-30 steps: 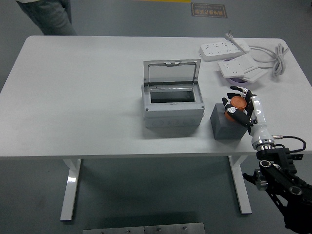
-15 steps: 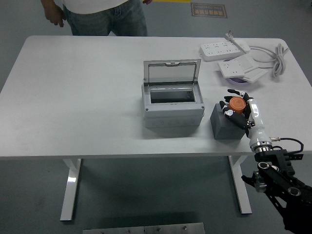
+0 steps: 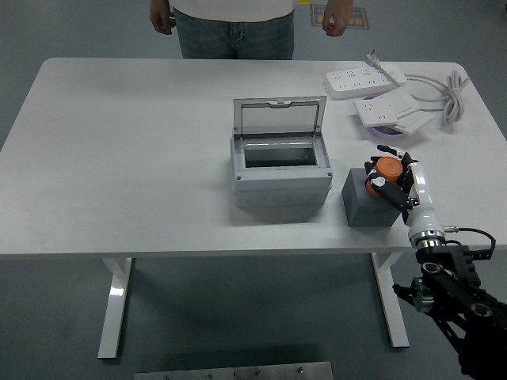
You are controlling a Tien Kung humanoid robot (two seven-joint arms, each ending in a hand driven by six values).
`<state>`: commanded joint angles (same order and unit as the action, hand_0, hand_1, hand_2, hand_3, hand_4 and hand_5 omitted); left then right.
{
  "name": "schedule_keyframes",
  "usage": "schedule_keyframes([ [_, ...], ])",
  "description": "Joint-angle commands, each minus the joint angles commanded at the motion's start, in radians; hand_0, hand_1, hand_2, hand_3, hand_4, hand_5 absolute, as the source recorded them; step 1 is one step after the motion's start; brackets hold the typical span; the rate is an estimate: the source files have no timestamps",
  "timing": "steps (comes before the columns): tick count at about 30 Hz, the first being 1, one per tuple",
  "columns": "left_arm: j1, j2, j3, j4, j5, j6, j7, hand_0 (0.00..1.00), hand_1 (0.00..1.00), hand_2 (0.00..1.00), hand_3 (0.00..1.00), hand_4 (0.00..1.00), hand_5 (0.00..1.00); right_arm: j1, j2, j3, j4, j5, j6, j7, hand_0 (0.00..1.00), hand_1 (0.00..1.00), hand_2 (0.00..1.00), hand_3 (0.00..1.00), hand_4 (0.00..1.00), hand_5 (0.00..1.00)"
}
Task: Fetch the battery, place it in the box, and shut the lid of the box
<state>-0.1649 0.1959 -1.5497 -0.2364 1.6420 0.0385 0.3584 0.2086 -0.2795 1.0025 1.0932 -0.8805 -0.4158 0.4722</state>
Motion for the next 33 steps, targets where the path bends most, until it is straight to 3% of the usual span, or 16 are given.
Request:
schedule_keyframes([
  [2, 0.0, 0.0, 0.001, 0.001, 0.0, 0.0, -0.002, 0.582, 0.687, 0.593, 0.577, 0.566, 0.003, 0.001, 0.0, 0.0, -0.002, 0.005, -0.004, 0.001, 0.61, 0.544, 0.509, 0.484, 0.536, 0.066],
  [3, -0.001, 0.001, 0.001, 0.001, -0.001, 0.0, -0.002, 0.58, 0.687, 0.593, 0.576, 0.566, 0.002, 0.002, 0.0, -0.001, -0.004, 0.007, -0.005, 0.001, 0.484, 0.406, 0.382, 0.352, 0.265, 0.002],
  [8, 0.0, 0.001, 0.004, 0.002, -0.004, 0.001, -0.004, 0.58, 0.687, 0.593, 0.576, 0.566, 0.002, 0.007, 0.002, -0.004, -0.012, 0.018, -0.01, 0.004, 0.484, 0.406, 0.382, 0.352, 0.265, 0.002],
  [9, 0.0, 0.001, 0.005, 0.002, -0.005, 0.001, -0.005, 0.579, 0.688, 0.595, 0.576, 0.567, 0.002, 0.008, 0.002, -0.005, -0.013, 0.021, -0.01, 0.004, 0.466, 0.346, 0.32, 0.308, 0.136, 0.002],
  [14, -0.001, 0.001, 0.005, 0.002, -0.005, 0.002, -0.005, 0.579, 0.688, 0.595, 0.576, 0.567, 0.002, 0.012, 0.004, -0.009, -0.014, 0.027, -0.011, 0.005, 0.466, 0.346, 0.32, 0.308, 0.136, 0.002],
  [15, -0.001, 0.001, 0.005, 0.002, -0.005, 0.002, -0.005, 0.578, 0.688, 0.595, 0.576, 0.569, 0.002, 0.013, 0.004, -0.011, -0.014, 0.029, -0.011, 0.005, 0.436, 0.333, 0.313, 0.299, 0.069, 0.002],
  [20, -0.002, 0.002, 0.004, 0.002, -0.003, 0.004, -0.006, 0.578, 0.688, 0.595, 0.576, 0.569, 0.002, 0.021, 0.009, -0.019, -0.018, 0.04, -0.012, 0.008, 0.436, 0.333, 0.313, 0.299, 0.069, 0.002],
  [21, -0.002, 0.002, 0.004, 0.002, -0.003, 0.004, -0.006, 0.578, 0.688, 0.596, 0.576, 0.573, 0.002, 0.023, 0.01, -0.02, -0.019, 0.043, -0.012, 0.01, 0.301, 0.25, 0.31, 0.293, 0.002, 0.002],
  [33, -0.004, 0.003, 0.003, 0.004, 0.002, 0.005, -0.007, 0.578, 0.689, 0.597, 0.577, 0.578, 0.007, 0.044, 0.014, -0.029, -0.015, 0.051, -0.014, 0.013, 0.273, 0.241, 0.308, 0.292, 0.002, 0.002],
])
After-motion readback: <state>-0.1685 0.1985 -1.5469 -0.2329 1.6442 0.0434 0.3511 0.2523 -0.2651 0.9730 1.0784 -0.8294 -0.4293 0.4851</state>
